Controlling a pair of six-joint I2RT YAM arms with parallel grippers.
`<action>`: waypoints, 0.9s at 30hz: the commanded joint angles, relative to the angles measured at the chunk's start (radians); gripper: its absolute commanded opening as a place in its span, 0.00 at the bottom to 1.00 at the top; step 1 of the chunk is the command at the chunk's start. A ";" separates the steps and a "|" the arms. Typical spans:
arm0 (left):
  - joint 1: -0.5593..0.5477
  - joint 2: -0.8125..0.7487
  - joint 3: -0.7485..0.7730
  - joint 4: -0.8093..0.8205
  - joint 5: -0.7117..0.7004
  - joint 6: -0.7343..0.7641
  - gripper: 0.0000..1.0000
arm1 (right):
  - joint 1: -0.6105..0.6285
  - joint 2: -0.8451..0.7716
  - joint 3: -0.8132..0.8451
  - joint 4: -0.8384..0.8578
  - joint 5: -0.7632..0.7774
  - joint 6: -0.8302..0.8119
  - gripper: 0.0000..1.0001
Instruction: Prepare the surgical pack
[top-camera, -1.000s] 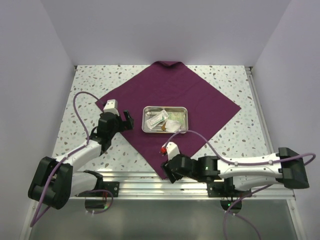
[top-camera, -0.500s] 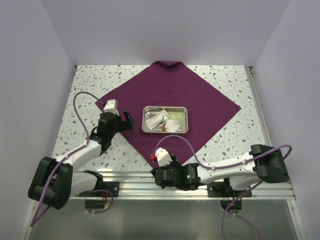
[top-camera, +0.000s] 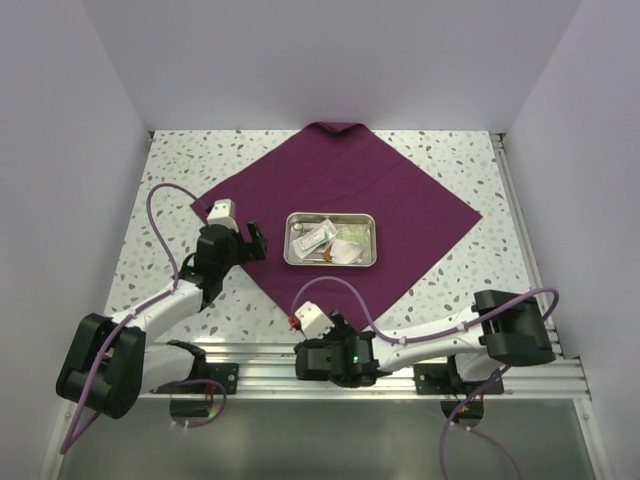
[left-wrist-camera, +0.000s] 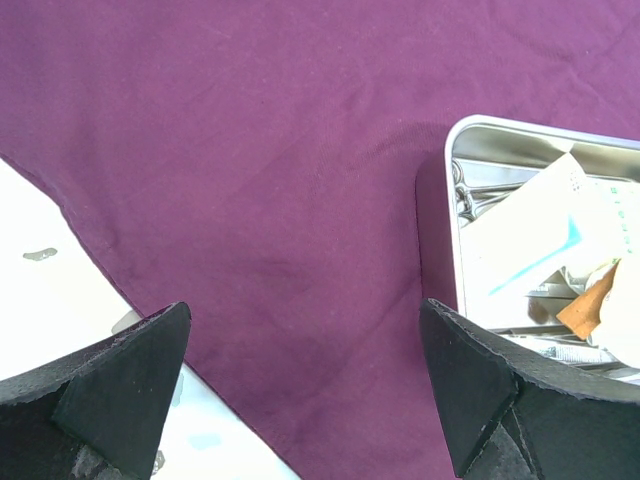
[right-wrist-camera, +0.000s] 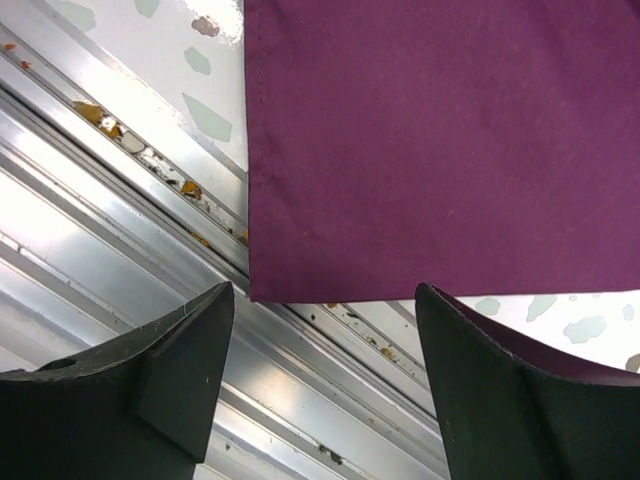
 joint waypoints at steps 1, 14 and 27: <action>-0.005 -0.002 0.019 0.019 0.002 0.021 1.00 | 0.006 0.051 0.062 -0.047 0.059 0.059 0.76; -0.005 -0.002 0.022 0.016 0.003 0.022 1.00 | 0.009 0.217 0.144 -0.128 0.103 0.103 0.67; -0.005 0.008 0.024 0.019 0.000 0.022 1.00 | 0.009 0.165 0.091 -0.107 0.110 0.097 0.21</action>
